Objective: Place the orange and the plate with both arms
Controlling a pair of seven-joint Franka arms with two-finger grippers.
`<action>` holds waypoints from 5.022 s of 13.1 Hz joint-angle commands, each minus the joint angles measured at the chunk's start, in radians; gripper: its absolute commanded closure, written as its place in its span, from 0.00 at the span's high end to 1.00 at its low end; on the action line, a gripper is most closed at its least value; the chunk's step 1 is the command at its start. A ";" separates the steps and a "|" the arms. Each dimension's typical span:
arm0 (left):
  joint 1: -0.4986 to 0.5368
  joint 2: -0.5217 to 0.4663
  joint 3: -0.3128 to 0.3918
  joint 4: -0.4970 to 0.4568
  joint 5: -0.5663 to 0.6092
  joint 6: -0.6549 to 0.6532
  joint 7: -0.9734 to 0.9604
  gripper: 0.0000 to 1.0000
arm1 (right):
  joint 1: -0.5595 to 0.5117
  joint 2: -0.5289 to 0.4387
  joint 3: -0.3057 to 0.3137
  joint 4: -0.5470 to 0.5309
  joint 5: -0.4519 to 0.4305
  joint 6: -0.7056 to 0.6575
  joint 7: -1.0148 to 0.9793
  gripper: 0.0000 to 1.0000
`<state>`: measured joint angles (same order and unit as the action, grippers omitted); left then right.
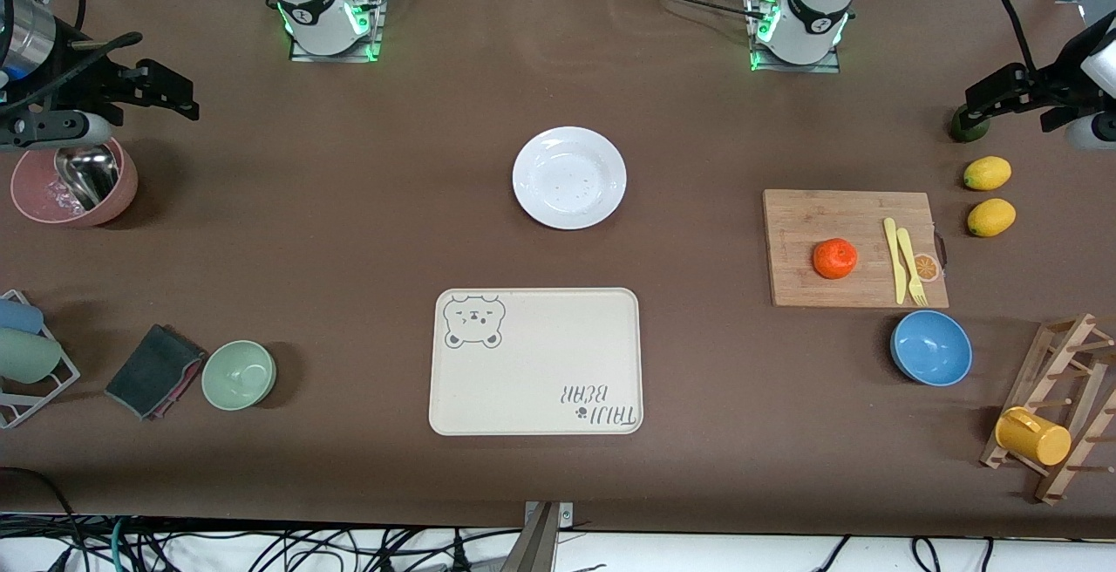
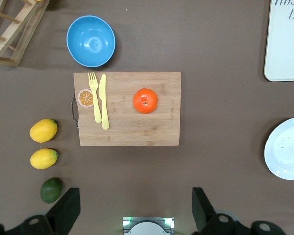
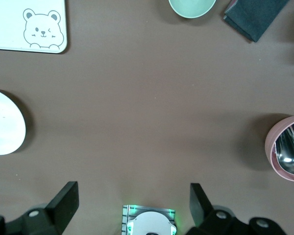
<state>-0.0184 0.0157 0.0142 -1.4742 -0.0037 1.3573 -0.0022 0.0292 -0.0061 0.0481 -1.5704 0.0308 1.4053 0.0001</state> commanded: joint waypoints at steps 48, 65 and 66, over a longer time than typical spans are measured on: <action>0.003 0.285 0.006 -0.706 -0.090 1.046 -0.010 1.00 | -0.008 0.044 -0.005 0.020 0.015 0.061 0.014 1.00; -0.026 0.238 -0.083 -0.683 -0.098 1.043 -0.024 0.00 | -0.009 0.044 -0.013 0.020 0.015 0.063 0.012 1.00; -0.043 0.231 -0.114 -0.678 -0.102 1.043 -0.053 0.00 | -0.009 0.044 -0.014 0.020 0.015 0.063 0.012 1.00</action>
<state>-0.0239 0.2775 -0.0504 -2.1581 -0.0726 2.4226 -0.0279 0.0260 0.0333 0.0334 -1.5679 0.0329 1.4815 0.0034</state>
